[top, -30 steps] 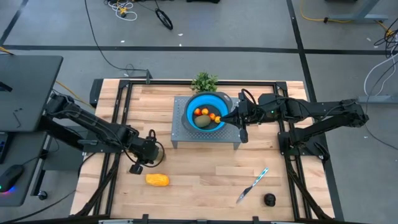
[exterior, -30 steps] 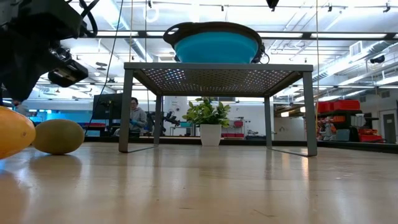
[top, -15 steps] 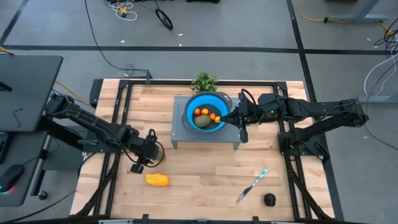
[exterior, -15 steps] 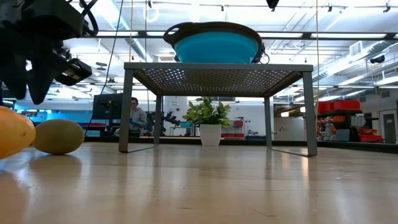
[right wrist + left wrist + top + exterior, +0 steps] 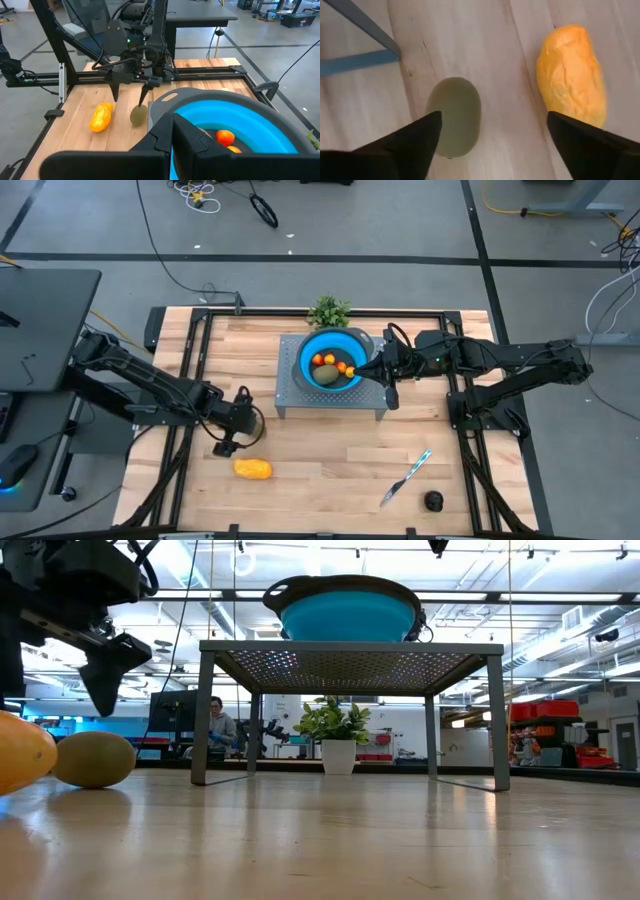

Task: Pick & Place Fruit
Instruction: Put the green kiwi into the strainer bowl on the shelf

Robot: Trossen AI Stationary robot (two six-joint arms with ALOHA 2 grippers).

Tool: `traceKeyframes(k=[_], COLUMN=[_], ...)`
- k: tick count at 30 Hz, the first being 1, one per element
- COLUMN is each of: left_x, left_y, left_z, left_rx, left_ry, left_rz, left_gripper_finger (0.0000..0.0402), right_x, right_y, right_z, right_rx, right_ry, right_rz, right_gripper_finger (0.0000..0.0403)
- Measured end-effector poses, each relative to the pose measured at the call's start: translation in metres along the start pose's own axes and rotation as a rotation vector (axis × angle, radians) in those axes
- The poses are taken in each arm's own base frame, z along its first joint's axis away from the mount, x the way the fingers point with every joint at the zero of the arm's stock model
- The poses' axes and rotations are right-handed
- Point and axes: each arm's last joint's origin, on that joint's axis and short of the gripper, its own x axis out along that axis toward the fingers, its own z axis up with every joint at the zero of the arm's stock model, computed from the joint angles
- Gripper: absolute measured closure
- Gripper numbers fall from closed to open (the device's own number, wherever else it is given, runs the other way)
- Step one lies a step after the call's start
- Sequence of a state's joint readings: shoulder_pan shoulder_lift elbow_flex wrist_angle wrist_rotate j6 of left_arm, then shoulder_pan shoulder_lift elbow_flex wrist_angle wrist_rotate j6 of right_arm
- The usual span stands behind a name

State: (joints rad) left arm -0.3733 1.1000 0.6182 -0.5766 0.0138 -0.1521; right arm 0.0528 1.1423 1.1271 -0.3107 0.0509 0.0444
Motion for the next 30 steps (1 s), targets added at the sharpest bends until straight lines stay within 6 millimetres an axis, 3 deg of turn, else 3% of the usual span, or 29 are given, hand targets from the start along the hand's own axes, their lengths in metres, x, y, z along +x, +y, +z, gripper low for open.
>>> traceKeyframes(k=[4, 11, 24, 30], left_x=[0.0, 0.0, 0.038, 0.041], left_y=[0.001, 0.002, 0.005, 0.005], left_z=[0.0, -0.001, 0.001, 0.001], left_rx=[0.029, 0.032, 0.044, 0.028], left_ry=[-0.003, 0.004, 0.18, 0.189], left_rz=[0.028, 0.072, 0.154, 0.162], left_gripper_finger=[0.0005, 0.0002, 0.0005, 0.0006], right_x=[0.0, 0.0, 0.0, 0.0], right_y=[0.0, 0.0, -0.001, -0.001], right_z=[0.0, -0.001, -0.006, -0.006], right_rx=[0.0, 0.0, -0.003, -0.004], right_ry=[0.0, 0.005, 0.058, 0.059], right_rz=[0.0, 0.0, -0.036, -0.038], right_gripper_finger=[0.039, 0.039, 0.039, 0.039])
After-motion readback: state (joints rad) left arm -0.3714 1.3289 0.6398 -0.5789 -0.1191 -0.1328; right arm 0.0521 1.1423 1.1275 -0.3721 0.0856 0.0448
